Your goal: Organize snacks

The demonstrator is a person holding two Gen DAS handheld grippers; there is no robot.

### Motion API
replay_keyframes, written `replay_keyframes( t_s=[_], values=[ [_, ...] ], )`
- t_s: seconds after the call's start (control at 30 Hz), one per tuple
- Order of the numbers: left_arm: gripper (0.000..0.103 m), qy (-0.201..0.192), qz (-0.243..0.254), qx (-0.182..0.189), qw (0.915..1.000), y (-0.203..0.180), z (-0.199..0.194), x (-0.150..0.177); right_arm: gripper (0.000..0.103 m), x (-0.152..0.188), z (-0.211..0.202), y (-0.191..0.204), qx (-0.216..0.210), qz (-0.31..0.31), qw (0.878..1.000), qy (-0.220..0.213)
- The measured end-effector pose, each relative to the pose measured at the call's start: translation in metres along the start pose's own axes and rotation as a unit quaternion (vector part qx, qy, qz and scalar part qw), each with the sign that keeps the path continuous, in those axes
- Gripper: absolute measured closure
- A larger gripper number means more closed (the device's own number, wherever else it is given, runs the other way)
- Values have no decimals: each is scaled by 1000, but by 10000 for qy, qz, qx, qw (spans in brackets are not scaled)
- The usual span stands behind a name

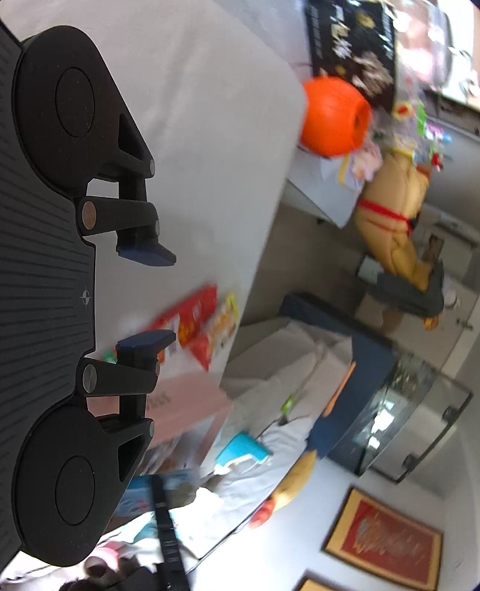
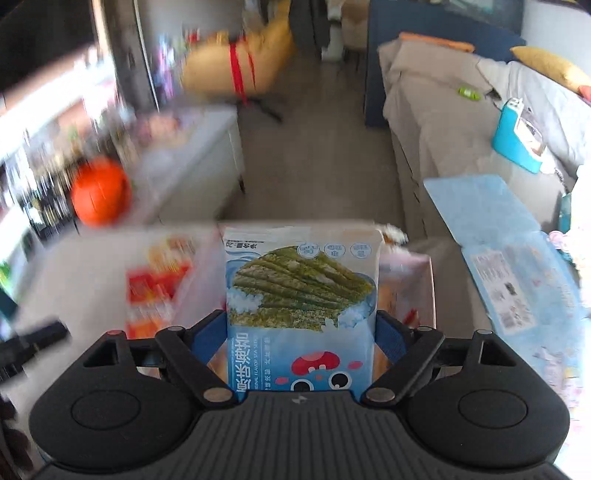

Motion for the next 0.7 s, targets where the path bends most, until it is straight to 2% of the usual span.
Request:
replay_keyframes(
  t_s=[0.03, 0.1, 0.2, 0.27, 0.37, 0.47, 0.53, 0.57, 0.67, 0.7],
  values=[
    [61, -13, -30, -6, 10000, 3, 0, 2, 18, 4, 3, 5, 117, -198, 9996, 163],
    [61, 7, -18, -17, 10000, 8, -5, 8, 18, 10, -1, 9, 292, -438, 9984, 195],
    [61, -55, -30, -87, 9999, 17, -10, 11, 18, 12, -15, 11, 128, -676, 9969, 381],
    [61, -79, -66, -116, 9999, 20, -9, 12, 18, 12, -26, 4, 81, -564, 9976, 394],
    [61, -102, -135, -144, 9998, 25, -8, 12, 18, -5, -46, -15, 308, 97, 9992, -222],
    [61, -259, -123, -206, 9994, 25, -13, 8, 18, -23, -64, -5, 582, 70, 9943, -893],
    [61, -379, -95, -307, 9988, 27, -17, 5, 18, -32, -63, 22, 401, -199, 9946, -941],
    [61, -426, -101, -363, 9984, 28, -19, 4, 18, -37, -58, 42, 180, -253, 9957, -874],
    [61, -525, -165, -550, 9970, 38, -22, 3, 18, -51, -30, 96, -450, -266, 9976, -446],
    [61, -544, -170, -615, 9965, 40, -22, 4, 18, -57, -19, 110, -500, -272, 9979, -315]
  ],
)
Point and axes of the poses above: each gripper's, at about its wrist camera, not at the fingertips, and z roughly the way its jaws point, y to its left, x to its underside, the point moved 7 cm from there along z, roughly the way its jaws point, and after that the axes turned 11 degrees about x, right-handed, at the moved point
